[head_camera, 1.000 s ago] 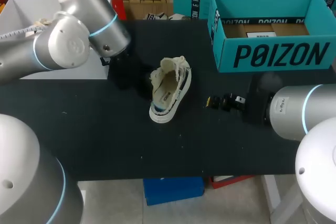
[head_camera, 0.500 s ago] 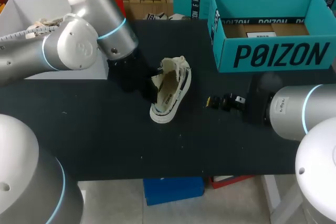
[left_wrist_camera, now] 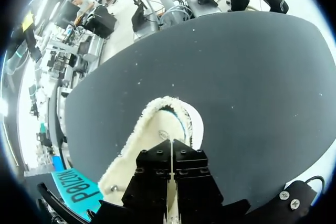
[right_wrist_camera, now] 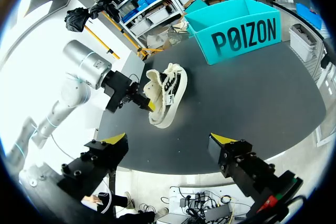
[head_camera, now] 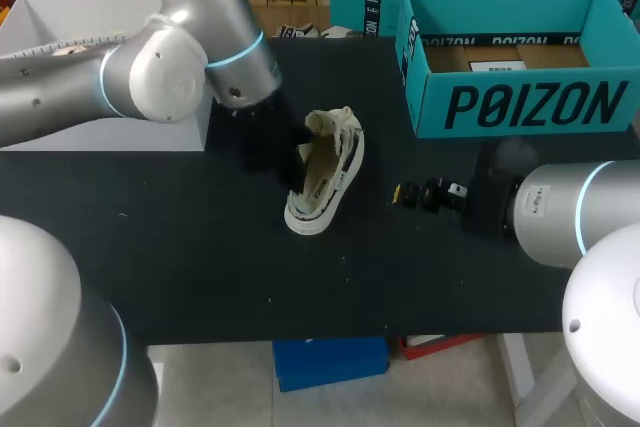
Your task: Take the shoe out of the shoebox, open the shoe tongue, remove and reinsert the insole, then place the shoe into the shoebox
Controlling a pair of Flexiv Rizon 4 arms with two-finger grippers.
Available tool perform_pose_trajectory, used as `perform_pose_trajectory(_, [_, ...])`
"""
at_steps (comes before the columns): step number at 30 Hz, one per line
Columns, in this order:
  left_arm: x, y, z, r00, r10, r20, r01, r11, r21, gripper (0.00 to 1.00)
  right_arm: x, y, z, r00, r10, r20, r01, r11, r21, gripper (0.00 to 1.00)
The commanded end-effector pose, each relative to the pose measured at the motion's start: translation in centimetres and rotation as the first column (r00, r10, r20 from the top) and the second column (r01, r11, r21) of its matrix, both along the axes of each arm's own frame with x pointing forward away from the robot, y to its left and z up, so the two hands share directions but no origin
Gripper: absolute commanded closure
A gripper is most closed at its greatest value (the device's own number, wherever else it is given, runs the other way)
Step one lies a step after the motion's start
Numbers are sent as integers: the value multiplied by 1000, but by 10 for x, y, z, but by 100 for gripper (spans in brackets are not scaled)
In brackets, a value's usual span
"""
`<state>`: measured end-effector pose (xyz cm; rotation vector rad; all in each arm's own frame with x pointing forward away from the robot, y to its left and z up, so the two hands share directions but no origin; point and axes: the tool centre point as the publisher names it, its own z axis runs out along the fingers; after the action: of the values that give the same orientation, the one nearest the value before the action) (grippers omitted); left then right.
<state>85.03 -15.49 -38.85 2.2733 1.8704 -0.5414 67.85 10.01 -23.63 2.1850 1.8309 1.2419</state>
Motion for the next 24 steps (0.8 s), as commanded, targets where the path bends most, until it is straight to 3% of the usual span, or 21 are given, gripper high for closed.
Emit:
perform_pose_trajectory(1, [2, -11, -3, 999, -44, 6, 43, 997, 68, 98, -1, 4, -4, 1000, -10, 9, 10, 1000, 3, 0])
perform_pose_trajectory(10, [-2, -4, -35, 990, -136, 39, 126, 975, 183, 100, -1, 4, -4, 1000, -10, 9, 10, 1000, 3, 0])
perform_pose_trajectory(16, [-1, -2, -56, 991, -129, 32, 120, 973, 197, 100, -1, 4, -4, 1000, -10, 9, 10, 1000, 3, 0])
perform_pose_trajectory(20, [-3, -5, -54, 991, -128, 34, 119, 973, 196, 100, -1, 4, -4, 1000, -10, 9, 10, 1000, 3, 0])
perform_pose_trajectory(24, [1, -7, -35, 993, -106, 53, 96, 983, 157, 100, -1, 4, -4, 1000, -10, 9, 10, 1000, 3, 0])
